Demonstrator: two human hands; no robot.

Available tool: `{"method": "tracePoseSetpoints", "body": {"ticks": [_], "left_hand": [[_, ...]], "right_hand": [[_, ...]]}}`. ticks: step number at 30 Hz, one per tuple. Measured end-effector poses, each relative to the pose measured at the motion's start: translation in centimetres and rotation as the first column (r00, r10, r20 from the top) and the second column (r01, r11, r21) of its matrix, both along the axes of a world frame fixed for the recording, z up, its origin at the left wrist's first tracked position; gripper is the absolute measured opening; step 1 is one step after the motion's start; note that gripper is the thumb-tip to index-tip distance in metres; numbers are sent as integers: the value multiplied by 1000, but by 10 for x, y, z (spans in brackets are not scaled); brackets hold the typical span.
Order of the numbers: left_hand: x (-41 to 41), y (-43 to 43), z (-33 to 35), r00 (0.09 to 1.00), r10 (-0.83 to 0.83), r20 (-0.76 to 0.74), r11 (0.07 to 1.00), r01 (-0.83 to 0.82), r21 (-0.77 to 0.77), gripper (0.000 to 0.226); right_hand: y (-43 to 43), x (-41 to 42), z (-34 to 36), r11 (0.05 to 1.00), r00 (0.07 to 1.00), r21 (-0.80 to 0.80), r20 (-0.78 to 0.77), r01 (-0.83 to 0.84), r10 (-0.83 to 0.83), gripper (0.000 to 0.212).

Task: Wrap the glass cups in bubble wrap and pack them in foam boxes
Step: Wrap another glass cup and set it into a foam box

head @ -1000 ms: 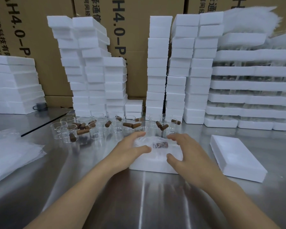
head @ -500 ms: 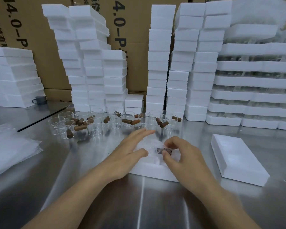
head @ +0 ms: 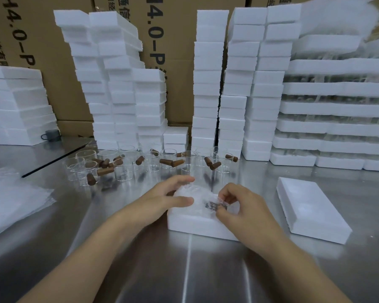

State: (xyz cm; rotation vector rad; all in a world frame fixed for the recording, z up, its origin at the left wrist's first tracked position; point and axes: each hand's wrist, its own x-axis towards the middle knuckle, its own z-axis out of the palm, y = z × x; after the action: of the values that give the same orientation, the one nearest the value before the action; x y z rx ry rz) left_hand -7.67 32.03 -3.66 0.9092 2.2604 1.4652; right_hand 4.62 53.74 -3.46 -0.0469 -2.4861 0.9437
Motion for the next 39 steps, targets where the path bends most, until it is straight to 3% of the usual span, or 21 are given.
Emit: {"method": "tracePoseSetpoints", "body": {"ticks": [6,9,13,19,21,23,25,27,30,33,35,37,39], "left_hand": [[-4,-4,4,997,-51,54,998,53,-34,48],[1,5,0,999,-30,28,999,31,-10,55],[10,11,-11,977,-58,-207,995,41,-89,68],[7,13,-14,974,-47,-221,996,29,-82,80],[7,13,-15,977,-39,-209,997,23,-77,79],[7,16,-13,976,-1,-218,998,-13,-59,78],[10,19,-8,972,64,-225,998,-63,12,79],[15,22,4,978,129,-162,979,-100,177,78],[24,23,26,987,160,30,889,-157,431,79],[28,20,35,977,157,143,803,-210,558,70],[25,17,32,970,213,114,773,-239,588,39],[23,15,31,963,243,117,753,-263,603,17],[19,12,31,955,275,108,753,-284,593,19]], "right_hand": [[4,-2,3,998,999,44,-24,38,-37,15],[15,-1,8,976,975,61,-90,210,-204,20],[39,2,9,793,826,252,-49,554,-562,38],[66,12,-2,676,668,351,165,648,-726,52],[70,12,-1,683,665,361,196,634,-721,46],[71,10,5,722,731,297,104,624,-674,43],[60,8,17,801,818,167,-100,574,-566,43],[39,8,30,870,840,99,-331,483,-429,46],[3,8,36,887,815,257,-546,385,-196,46],[-19,6,28,870,821,372,-567,324,-63,44],[-22,5,24,863,814,404,-580,304,-16,36],[-19,6,26,887,801,364,-599,286,-12,31],[-16,9,30,936,764,199,-637,291,-102,36]]}}
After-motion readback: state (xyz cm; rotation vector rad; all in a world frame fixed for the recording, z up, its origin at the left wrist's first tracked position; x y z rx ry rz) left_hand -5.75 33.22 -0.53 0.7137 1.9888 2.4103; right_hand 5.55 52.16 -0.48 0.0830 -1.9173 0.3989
